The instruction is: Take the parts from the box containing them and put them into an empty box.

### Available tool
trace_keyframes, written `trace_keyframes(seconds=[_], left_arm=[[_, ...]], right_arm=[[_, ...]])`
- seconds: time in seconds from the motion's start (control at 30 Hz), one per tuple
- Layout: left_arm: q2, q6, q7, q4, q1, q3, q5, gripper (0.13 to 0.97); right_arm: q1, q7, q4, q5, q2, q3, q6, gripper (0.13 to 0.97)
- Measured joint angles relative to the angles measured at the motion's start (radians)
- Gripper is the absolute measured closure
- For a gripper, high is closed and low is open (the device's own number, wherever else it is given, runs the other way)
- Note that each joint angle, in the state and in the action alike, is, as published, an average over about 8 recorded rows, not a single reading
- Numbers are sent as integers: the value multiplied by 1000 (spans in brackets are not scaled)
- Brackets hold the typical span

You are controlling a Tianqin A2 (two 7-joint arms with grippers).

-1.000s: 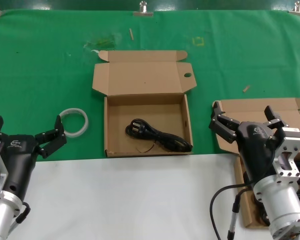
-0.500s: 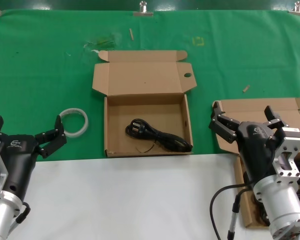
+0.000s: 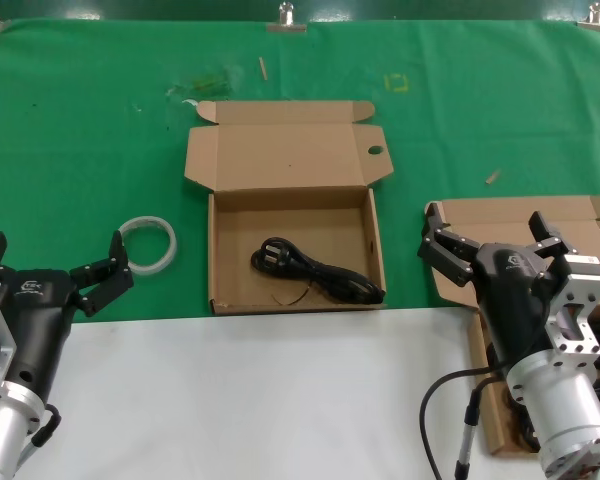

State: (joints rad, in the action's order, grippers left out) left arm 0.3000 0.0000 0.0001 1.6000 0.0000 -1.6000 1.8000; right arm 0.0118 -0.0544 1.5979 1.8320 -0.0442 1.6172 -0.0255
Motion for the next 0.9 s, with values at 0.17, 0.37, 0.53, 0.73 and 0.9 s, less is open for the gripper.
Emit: trace_keyframes(seconds=[0.17,0.37,0.53,0.73,0.9], left_arm=[[0,0,0,0,0,0,0,132],[0,0,0,0,0,0,0,132],[0,0,-1,0,0,0,0,132],[0,0,0,0,0,0,0,132],[0,0,0,0,0,0,0,132]], right_arm=[[0,0,0,0,0,0,0,129],[0,0,0,0,0,0,0,129],[0,0,0,0,0,0,0,129],[0,0,0,0,0,0,0,129],[0,0,0,0,0,0,0,129]])
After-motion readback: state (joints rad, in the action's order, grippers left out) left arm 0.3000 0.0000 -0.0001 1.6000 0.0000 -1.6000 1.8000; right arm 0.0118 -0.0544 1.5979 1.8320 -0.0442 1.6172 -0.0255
